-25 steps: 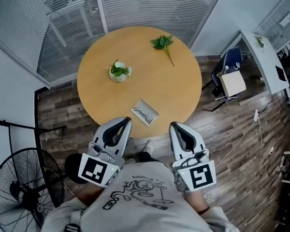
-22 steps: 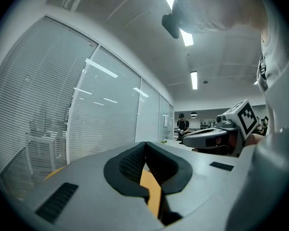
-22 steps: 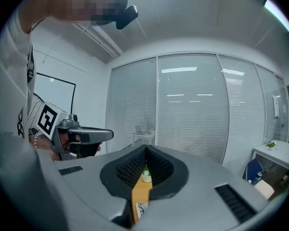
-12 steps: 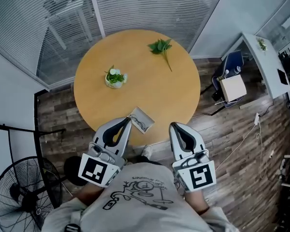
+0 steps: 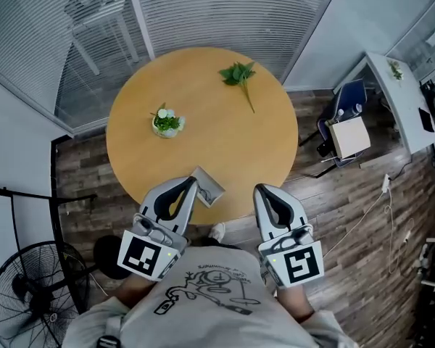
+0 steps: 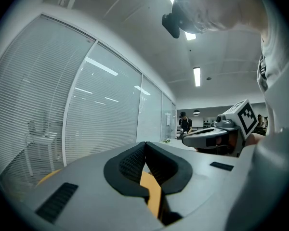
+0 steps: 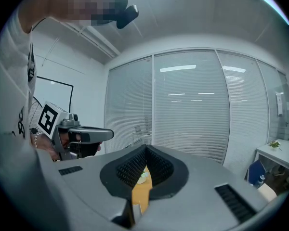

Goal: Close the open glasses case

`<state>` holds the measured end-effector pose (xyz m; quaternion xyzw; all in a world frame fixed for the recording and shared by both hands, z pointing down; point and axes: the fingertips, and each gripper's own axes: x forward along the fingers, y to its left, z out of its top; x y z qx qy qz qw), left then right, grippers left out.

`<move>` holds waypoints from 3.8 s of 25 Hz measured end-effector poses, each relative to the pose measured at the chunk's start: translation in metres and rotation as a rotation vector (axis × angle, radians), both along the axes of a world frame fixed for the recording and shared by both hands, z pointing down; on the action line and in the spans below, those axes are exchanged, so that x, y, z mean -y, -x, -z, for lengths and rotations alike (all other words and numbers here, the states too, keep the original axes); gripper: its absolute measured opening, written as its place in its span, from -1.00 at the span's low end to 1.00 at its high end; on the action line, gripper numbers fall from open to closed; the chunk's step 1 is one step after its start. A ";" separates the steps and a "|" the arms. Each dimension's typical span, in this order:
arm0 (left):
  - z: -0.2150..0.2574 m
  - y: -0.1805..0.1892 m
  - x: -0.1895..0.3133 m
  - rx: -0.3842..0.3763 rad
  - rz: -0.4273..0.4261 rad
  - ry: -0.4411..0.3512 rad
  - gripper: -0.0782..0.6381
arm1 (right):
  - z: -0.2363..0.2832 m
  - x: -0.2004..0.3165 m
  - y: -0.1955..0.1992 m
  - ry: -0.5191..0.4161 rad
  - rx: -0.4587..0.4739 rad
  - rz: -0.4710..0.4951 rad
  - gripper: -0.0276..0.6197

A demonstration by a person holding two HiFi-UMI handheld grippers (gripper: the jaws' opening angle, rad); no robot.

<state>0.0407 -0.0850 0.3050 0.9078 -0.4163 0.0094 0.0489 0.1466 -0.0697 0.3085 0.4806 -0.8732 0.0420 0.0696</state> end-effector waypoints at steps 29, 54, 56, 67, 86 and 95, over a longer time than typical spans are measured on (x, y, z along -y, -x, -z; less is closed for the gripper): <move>-0.005 0.003 0.048 0.020 -0.007 0.004 -0.73 | -0.007 0.047 0.007 0.021 -0.005 0.015 -0.89; -0.048 0.045 0.084 0.034 -0.056 0.039 -0.73 | -0.034 0.082 0.057 0.021 -0.051 -0.013 -0.89; -0.055 0.045 0.083 0.046 -0.058 0.047 -0.73 | -0.039 0.083 0.058 0.009 -0.043 -0.016 -0.89; -0.114 0.048 0.084 0.097 -0.065 0.092 -0.73 | -0.093 0.088 0.059 0.012 -0.080 -0.004 -0.83; -0.204 0.057 0.062 0.182 -0.075 0.197 -0.73 | -0.193 0.063 0.053 0.212 -0.160 -0.022 -0.80; -0.264 0.060 0.053 0.224 -0.084 0.302 -0.73 | -0.260 0.053 0.052 0.302 -0.199 -0.012 -0.78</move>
